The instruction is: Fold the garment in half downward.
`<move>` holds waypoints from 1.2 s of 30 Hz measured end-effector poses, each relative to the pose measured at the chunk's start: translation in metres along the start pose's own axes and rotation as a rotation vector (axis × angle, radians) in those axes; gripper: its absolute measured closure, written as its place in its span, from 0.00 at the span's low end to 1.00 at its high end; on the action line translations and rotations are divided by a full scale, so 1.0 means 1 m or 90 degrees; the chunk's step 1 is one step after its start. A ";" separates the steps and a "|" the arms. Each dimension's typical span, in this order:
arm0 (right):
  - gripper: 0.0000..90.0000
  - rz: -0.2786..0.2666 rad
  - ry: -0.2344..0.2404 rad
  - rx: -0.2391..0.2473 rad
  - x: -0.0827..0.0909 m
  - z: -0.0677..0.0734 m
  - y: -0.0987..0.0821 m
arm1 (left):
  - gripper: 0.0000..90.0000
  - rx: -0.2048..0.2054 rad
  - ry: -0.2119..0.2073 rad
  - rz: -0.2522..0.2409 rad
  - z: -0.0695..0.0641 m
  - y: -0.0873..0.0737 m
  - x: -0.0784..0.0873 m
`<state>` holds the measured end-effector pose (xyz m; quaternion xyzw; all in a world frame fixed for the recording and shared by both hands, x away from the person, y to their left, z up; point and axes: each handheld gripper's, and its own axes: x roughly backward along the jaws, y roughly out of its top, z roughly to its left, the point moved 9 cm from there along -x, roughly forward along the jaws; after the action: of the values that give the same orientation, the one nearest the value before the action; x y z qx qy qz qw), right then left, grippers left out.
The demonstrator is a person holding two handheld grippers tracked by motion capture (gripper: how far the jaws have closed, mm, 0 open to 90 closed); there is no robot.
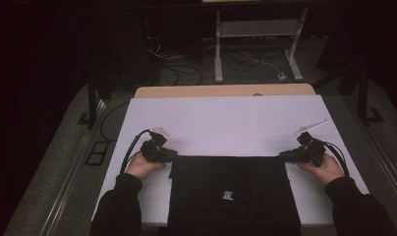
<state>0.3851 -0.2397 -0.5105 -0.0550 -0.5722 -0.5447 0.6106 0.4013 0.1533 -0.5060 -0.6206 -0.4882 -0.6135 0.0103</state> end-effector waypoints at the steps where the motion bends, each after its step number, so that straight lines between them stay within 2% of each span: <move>1: 0.82 0.004 -0.001 0.002 -0.001 0.000 -0.001 | 0.75 0.001 0.003 -0.002 0.000 0.000 0.000; 4: 0.91 0.007 0.000 -0.001 -0.001 0.001 -0.002 | 0.83 0.000 0.015 -0.005 0.002 -0.001 0.000; 5: 0.93 0.007 0.001 -0.004 -0.001 0.001 -0.002 | 0.87 0.007 0.015 -0.009 0.002 -0.001 0.000; 8: 0.96 0.007 0.007 -0.012 -0.001 0.001 -0.002 | 0.94 0.007 0.010 -0.010 0.001 -0.001 -0.001; 12: 0.97 0.009 0.013 -0.022 0.000 0.002 -0.002 | 0.96 0.001 0.011 -0.005 -0.001 -0.001 0.000; 16: 0.97 0.005 0.011 -0.025 0.001 0.002 -0.002 | 0.97 0.017 0.001 -0.007 -0.001 -0.002 0.003; 17: 0.97 0.006 0.009 -0.024 0.001 0.003 -0.002 | 0.97 0.010 0.002 -0.005 -0.001 -0.002 0.004; 23: 0.97 -0.002 0.004 -0.024 0.005 0.006 -0.002 | 0.97 -0.015 0.032 -0.035 -0.006 0.003 0.016; 28: 0.97 -0.020 -0.011 -0.020 0.009 0.008 0.003 | 0.97 -0.048 0.080 -0.040 -0.006 0.006 0.020; 32: 0.97 -0.027 -0.018 -0.018 0.010 0.009 0.006 | 0.97 -0.057 0.090 -0.040 -0.004 0.007 0.020; 36: 0.97 -0.034 -0.020 -0.021 0.011 0.008 0.008 | 0.97 -0.043 0.086 -0.049 -0.003 0.008 0.021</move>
<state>0.3832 -0.2380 -0.4946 -0.0585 -0.5738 -0.5693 0.5859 0.3991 0.1598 -0.4840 -0.5585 -0.4886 -0.6703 -0.0012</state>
